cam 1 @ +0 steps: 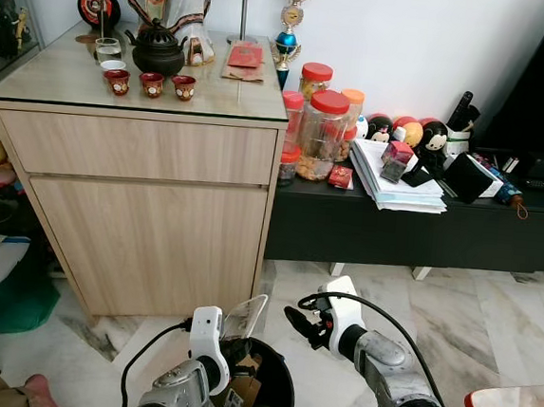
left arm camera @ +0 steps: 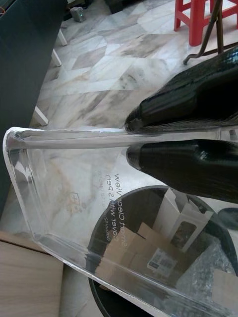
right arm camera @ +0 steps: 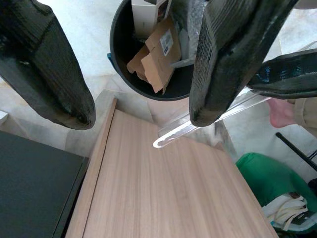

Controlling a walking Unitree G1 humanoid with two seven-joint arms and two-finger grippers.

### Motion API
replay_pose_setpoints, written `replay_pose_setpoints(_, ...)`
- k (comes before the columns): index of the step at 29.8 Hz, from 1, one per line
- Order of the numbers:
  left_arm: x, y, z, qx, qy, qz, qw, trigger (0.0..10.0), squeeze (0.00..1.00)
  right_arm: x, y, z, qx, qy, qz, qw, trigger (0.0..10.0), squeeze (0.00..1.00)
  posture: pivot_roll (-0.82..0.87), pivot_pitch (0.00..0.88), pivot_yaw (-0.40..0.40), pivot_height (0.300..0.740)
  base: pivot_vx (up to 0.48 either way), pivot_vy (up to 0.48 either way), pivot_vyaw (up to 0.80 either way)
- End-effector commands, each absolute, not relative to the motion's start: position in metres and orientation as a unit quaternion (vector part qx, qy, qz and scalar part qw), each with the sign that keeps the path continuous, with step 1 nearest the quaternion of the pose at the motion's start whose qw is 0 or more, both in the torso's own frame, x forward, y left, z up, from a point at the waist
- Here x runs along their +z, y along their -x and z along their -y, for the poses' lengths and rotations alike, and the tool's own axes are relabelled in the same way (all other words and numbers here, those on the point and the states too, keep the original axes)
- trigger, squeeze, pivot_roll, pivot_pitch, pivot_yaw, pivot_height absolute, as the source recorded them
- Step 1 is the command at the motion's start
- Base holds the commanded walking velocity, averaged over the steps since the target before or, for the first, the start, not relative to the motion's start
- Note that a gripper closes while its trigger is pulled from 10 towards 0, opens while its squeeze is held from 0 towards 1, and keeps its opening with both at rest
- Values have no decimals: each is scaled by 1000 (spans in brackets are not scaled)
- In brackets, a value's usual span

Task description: Picking trash to rubbish bin

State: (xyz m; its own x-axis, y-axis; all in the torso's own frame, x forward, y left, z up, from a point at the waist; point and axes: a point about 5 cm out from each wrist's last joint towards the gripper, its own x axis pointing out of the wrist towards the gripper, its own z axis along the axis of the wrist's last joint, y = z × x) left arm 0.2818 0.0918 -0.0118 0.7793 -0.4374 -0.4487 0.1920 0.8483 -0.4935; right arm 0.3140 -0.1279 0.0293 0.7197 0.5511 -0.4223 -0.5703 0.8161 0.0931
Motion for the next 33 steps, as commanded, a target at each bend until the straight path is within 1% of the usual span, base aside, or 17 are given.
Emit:
replay_pose_setpoints(1,-14,-279,-90,-174,218,-293,915,10000,290,32,-316,128,302,31,-217,928,10000,0,-42,32,-96,740,0,0,0)
replay_pose_setpoints(2,-13,-280,-91,-174,217,-292,915,10000,459,33,-316,128,302,31,-217,928,10000,0,-41,30,-95,740,0,0,0)
replay_pose_setpoints(3,-13,-280,-91,-174,217,-292,915,10000,459,33,-316,128,302,31,-217,928,10000,0,-41,30,-95,740,0,0,0)
replay_pose_setpoints(4,-13,-281,-92,-173,216,-290,916,10000,1000,33,-316,129,299,31,-216,929,10000,0,-41,28,-93,740,0,0,0)
replay_pose_setpoints(11,-12,-282,-93,-174,216,-287,917,10000,1000,33,-316,130,295,30,-216,930,10000,0,-41,21,-92,740,0,0,0)
replay_pose_setpoints(15,-12,-282,-94,-171,216,-285,918,10000,1000,31,-315,131,291,30,-217,931,10000,0,-35,35,-97,740,0,0,0)
replay_pose_setpoints(25,-12,-283,-100,-164,219,-279,920,10000,1000,29,-314,129,288,27,-219,932,10000,0,-35,35,-97,740,0,0,0)
replay_pose_setpoints(33,-8,-287,-105,-152,202,-266,930,10000,1000,29,-314,131,282,27,-217,934,10000,0,-31,39,-97,740,0,0,0)
